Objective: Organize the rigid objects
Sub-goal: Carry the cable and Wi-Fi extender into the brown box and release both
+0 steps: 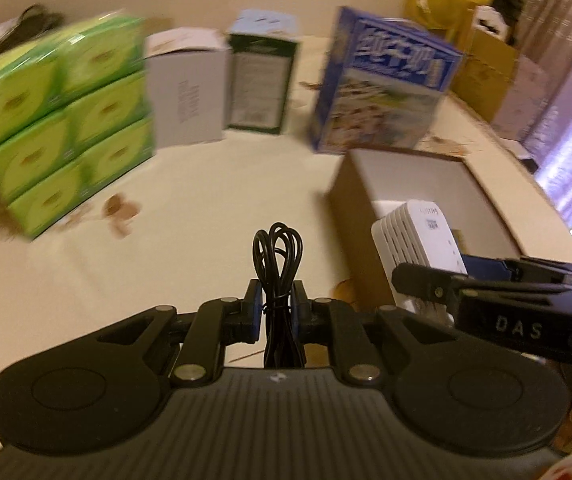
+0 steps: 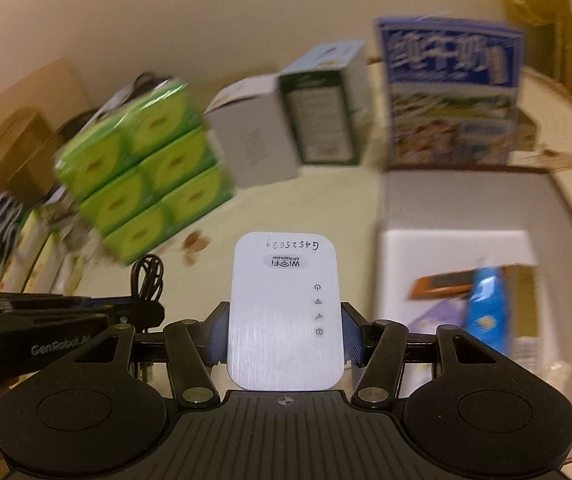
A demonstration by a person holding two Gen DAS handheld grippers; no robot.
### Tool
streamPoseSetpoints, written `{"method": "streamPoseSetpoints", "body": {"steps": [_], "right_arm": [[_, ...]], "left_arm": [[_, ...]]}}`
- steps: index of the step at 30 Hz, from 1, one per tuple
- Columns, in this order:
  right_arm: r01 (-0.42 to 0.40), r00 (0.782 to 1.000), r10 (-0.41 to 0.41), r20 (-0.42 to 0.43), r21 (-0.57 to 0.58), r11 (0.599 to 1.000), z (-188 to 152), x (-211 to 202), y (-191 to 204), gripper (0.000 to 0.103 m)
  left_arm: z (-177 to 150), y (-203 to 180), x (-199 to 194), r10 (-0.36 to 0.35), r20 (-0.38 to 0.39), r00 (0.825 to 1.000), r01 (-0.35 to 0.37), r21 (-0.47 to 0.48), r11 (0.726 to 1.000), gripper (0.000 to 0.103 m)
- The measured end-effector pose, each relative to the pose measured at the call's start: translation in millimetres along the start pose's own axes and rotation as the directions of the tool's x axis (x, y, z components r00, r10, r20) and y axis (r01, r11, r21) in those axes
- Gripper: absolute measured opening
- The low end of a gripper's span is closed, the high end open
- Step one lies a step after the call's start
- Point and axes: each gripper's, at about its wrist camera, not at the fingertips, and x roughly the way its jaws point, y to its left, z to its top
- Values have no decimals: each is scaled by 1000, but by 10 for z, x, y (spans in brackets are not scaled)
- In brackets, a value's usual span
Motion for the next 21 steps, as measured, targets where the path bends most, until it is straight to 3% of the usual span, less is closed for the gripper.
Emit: {"method": "streamPoseSetpoints", "body": {"steps": [11, 21], "right_arm": [[124, 989, -127, 74, 45, 991, 231, -340, -836, 53], [169, 984, -173, 38, 91, 981, 235, -160, -1322, 53]], "left_arm": [[355, -892, 380, -115, -15, 993, 116, 61, 991, 11], [602, -1313, 851, -111, -55, 992, 117, 134, 984, 11]]}}
